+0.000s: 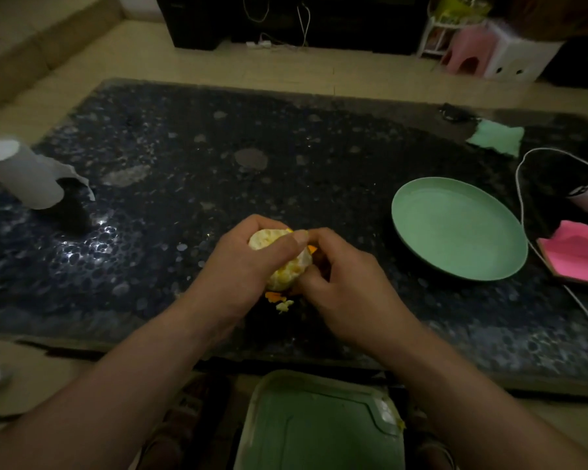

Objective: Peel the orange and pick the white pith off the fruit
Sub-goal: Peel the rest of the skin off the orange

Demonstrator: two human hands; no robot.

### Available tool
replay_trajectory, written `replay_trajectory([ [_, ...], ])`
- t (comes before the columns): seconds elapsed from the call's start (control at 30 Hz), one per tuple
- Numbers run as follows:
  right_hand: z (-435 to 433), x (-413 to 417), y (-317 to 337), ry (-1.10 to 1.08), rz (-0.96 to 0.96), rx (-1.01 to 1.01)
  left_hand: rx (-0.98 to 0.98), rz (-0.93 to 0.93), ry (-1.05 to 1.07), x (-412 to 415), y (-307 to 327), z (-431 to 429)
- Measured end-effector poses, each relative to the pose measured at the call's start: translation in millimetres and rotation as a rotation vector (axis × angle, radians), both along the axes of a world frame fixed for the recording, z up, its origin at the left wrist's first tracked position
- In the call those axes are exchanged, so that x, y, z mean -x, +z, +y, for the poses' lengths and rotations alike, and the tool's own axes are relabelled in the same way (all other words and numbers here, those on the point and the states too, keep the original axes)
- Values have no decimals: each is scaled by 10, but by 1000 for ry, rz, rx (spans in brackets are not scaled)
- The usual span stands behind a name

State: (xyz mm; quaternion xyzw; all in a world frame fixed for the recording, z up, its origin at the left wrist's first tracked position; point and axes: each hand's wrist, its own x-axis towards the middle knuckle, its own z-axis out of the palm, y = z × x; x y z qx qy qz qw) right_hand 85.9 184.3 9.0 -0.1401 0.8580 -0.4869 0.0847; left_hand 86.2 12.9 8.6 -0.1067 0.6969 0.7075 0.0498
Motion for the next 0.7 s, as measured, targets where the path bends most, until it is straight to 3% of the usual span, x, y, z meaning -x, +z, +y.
replay_trajectory([
  [0.27,-13,-10,-22,10,-52,45,-68,-16,17,32,2,-23],
  [0.47,0,7,-47,53,23,-37,23,49,-31,-40,27,9],
  [0.63,11,28,-42,40,-200,131,123,59,-52,-37,-13,-21],
  [0.7,14,37,-57,38,-189,123,131,71,-62,-50,-28,-13],
])
